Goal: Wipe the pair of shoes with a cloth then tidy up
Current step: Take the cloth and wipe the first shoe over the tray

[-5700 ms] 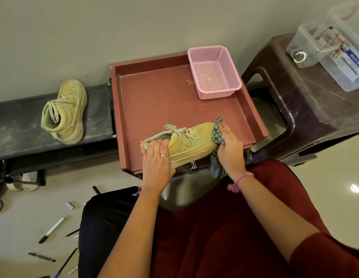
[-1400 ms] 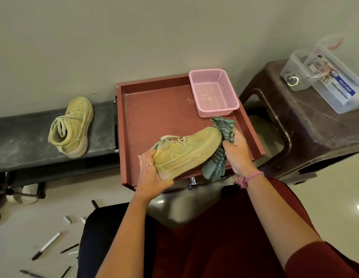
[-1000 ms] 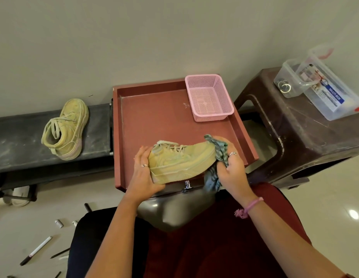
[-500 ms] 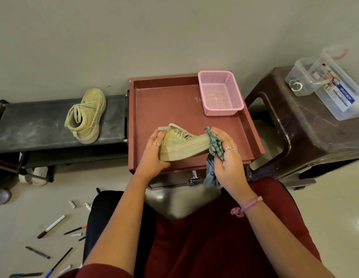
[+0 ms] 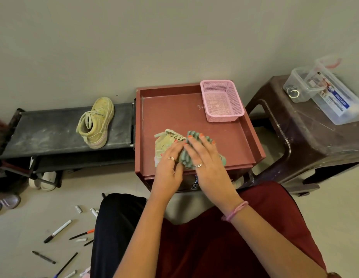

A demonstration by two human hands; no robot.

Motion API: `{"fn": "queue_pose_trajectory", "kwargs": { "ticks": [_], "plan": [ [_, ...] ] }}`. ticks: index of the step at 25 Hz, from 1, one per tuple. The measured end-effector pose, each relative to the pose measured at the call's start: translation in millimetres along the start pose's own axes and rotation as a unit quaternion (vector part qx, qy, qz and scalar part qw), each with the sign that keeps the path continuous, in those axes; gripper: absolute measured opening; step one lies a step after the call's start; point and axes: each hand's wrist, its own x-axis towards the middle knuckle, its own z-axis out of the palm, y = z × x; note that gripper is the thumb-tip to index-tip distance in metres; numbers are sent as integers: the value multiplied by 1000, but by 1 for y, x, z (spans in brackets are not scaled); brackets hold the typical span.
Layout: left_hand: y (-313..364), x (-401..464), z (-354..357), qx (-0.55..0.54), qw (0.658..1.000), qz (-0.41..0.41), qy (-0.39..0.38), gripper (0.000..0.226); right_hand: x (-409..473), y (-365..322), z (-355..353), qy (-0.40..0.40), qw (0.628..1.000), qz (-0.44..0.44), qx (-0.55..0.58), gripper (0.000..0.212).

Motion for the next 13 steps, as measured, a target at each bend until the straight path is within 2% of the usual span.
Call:
{"fn": "queue_pose_trajectory", "kwargs": {
  "ticks": [1,2,5,6,7,10,11,13],
  "plan": [
    [1,-4,0,-5,1000,0,6,56,-1,2,0,-6,999,-29,-21,46],
    [3,-8,1,-10,1000,1,7,55,-1,6,-2,-8,1000,-15,-8,49],
    [1,-14,3,-30,999,-9,10,49,5,10,-3,9,974,159,163,65],
    [-1,-14,1,-39,999,-14,17,48,7,4,-3,11,965,180,189,67],
    [-5,-13,-2,-46,999,-13,25,47,9,-2,-3,7,967,170,188,66],
    [-15,-13,-15,-71,997,-8,37,46,9,-5,-4,-18,990,40,136,58],
    [-15,-13,-16,-81,996,-8,32,46,10,0,-4,-20,990,24,138,54],
    [-15,-12,-16,-91,996,-6,22,45,11,5,0,-13,974,103,199,58]
  ]
}}
